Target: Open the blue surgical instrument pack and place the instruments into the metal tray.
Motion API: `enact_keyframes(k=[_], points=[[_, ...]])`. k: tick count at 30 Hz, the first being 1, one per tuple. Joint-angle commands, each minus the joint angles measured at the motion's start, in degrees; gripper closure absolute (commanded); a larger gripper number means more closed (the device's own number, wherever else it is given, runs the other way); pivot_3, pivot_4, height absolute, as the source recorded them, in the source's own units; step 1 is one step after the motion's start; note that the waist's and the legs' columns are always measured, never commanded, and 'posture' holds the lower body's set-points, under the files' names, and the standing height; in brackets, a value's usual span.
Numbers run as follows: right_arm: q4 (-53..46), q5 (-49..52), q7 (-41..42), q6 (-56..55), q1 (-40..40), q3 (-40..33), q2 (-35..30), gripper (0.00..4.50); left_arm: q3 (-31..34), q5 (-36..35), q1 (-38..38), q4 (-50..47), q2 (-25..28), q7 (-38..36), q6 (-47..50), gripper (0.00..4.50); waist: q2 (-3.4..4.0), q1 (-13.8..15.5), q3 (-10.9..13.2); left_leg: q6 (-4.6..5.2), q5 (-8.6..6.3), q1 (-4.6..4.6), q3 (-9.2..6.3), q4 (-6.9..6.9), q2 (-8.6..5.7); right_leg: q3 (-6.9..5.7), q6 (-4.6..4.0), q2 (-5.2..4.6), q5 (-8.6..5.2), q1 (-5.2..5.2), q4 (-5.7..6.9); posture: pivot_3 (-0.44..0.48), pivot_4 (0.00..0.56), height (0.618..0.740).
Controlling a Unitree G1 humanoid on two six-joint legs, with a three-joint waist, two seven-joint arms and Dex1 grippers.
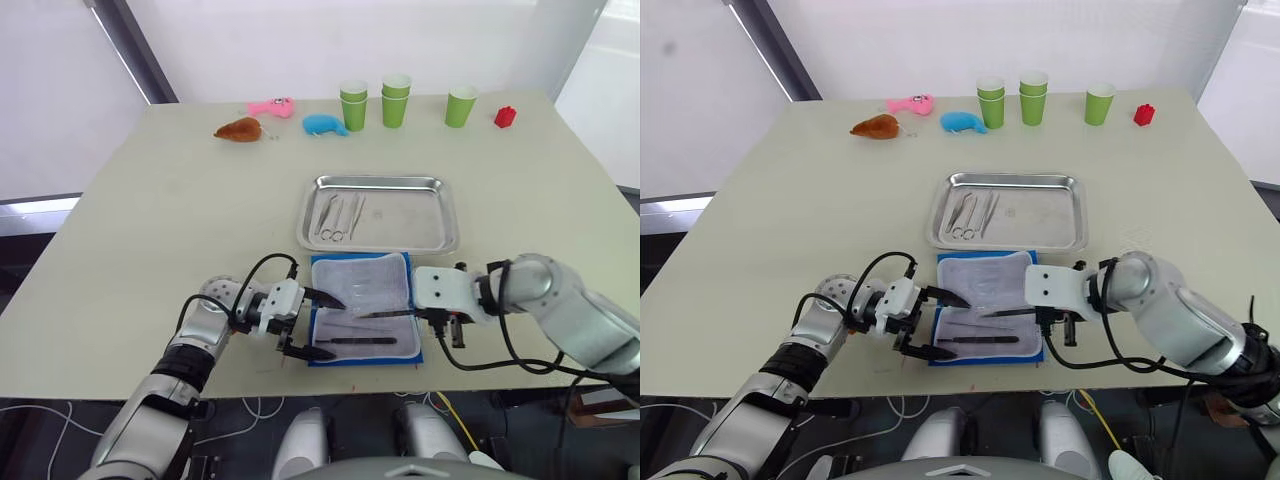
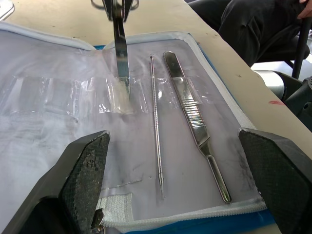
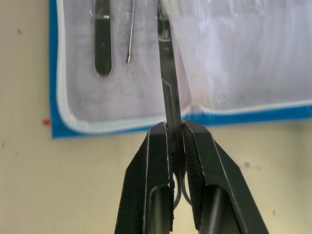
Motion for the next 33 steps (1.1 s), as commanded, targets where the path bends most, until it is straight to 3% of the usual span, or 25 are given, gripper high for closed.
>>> enact_keyframes(k=[1,6,11,18,26,33], points=[[-2.7,1.4,1.7,-1.9,1.0,-5.2,-3.6,4.37,-4.0,6.0,3.9,6.1,-0.2,-1.5,3.3,0.0,0.0,0.0,0.0,0.0,0.0,0.0,0.0,-0.01,0.0,-0.01,0.0,-0.01,0.0,0.0,-0.02,0.0,0.15,0.74],[-3.7,3.5,4.1,-4.4,4.0,-10.3,-8.6,4.37,-4.0,6.0,3.9,6.1,-0.2,-1.4,3.2,0.0,0.0,0.0,0.0,0.02,0.01,0.04,0.02,-0.22,-0.04,-0.03,0.03,-0.16,-0.01,0.01,-0.16,0.0,0.15,0.74],[-2.2,9.1,1.7,-1.3,5.2,-17.5,-4.8,4.37,-4.0,6.0,3.7,6.3,-0.3,-1.6,3.1,0.0,0.01,0.0,0.0,0.02,0.02,0.05,0.02,-0.28,-0.07,-0.05,0.03,-0.15,-0.02,0.01,-0.18,0.0,0.15,0.74],[6.8,12.6,-10.2,3.7,0.0,-23.8,10.8,4.37,-4.0,6.2,3.5,6.3,-0.2,-1.6,3.3,0.0,0.02,-0.1,0.0,0.05,0.04,0.09,0.06,-0.27,-0.09,-0.08,0.05,-0.16,-0.01,0.06,-0.18,0.0,0.15,0.74],[22.0,6.9,-25.4,4.0,-5.5,-20.8,24.7,4.37,-4.0,6.1,3.8,5.5,-0.3,-1.4,3.7,0.0,0.04,-0.2,0.0,0.21,0.13,0.03,0.07,-0.3,-0.11,-0.12,0.04,-0.14,-0.02,0.06,-0.14,0.0,0.15,0.74],[33.7,4.5,-33.1,2.2,-9.7,-20.9,34.4,4.37,-3.8,6.1,4.3,4.8,0.1,-1.3,4.0,0.0,0.07,-0.2,0.0,0.24,0.14,-0.14,0.14,-0.3,-0.14,-0.19,0.03,-0.12,-0.02,0.06,-0.14,0.0,0.15,0.74]])
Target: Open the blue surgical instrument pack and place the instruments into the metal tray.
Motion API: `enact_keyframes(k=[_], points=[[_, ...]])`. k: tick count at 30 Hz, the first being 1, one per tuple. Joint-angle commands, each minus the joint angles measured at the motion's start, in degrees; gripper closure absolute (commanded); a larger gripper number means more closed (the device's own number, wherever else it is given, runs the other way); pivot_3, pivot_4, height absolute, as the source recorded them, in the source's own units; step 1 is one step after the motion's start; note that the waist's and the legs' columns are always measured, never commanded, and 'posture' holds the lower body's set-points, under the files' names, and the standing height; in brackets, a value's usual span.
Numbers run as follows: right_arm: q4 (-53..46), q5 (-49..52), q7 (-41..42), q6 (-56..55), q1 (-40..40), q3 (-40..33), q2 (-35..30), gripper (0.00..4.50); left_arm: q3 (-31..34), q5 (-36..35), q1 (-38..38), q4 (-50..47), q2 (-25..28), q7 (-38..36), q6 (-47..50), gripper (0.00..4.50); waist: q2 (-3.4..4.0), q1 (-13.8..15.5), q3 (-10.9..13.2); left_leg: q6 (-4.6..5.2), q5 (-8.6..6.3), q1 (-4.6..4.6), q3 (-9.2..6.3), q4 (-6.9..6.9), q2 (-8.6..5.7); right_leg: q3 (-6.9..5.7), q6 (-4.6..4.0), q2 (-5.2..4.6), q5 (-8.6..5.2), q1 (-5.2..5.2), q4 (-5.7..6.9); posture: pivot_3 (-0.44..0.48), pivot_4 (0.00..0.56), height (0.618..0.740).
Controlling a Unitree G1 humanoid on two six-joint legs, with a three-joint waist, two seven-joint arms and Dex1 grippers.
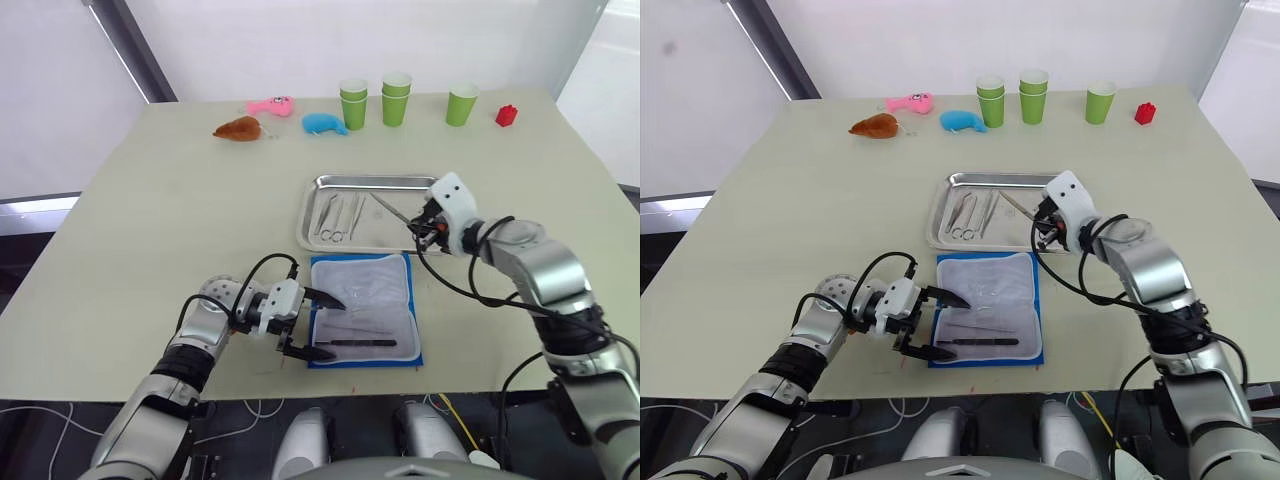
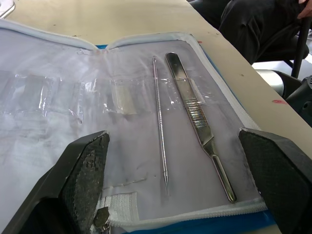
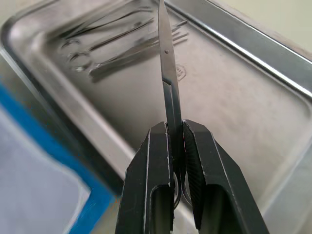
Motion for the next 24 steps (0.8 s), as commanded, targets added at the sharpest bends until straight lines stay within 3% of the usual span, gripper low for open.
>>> enact_keyframes(k=[1,9,19,20,24], points=[[4.5,-1.6,-3.6,-2.0,-2.7,-0.4,3.1,4.37,-4.0,5.8,4.1,5.5,0.1,-1.2,3.7,0.0,0.0,-0.1,0.0,0.0,0.0,0.05,0.01,0.0,0.05,0.03,0.0,0.05,0.0,0.02,0.0,0.0,0.15,0.74],[12.4,-3.2,-9.0,-2.9,-4.4,-1.2,9.1,4.37,-4.0,5.7,4.4,5.1,0.4,-1.3,3.9,0.0,0.16,-0.2,-0.1,0.01,0.0,0.01,0.0,0.0,0.05,0.01,0.0,0.1,0.0,0.01,0.04,0.0,0.15,0.74],[12.1,-2.4,-10.9,3.1,-5.0,-2.4,11.3,4.37,-3.9,5.6,4.8,4.6,0.6,-1.2,4.0,0.0,0.23,-0.2,-0.2,0.01,0.0,0.01,-0.01,0.0,0.05,0.01,0.0,0.11,0.0,0.02,0.05,0.0,0.15,0.74],[11.5,-2.1,-10.6,3.1,-4.9,-2.7,11.3,3.6,-3.9,5.6,4.8,4.5,0.6,-1.2,4.0,0.0,0.23,-0.2,-0.2,0.01,0.0,0.0,-0.01,0.0,0.05,0.0,0.0,0.11,0.0,0.02,0.05,0.0,0.15,0.74],[8.9,-1.2,-9.2,1.2,-4.1,-3.1,10.6,1.8,-3.9,5.6,5.0,4.5,0.6,-1.2,4.0,0.0,0.23,-0.3,-0.2,0.01,0.0,0.0,-0.01,0.0,0.05,0.01,0.0,0.11,0.0,0.01,0.04,0.0,0.15,0.74]])
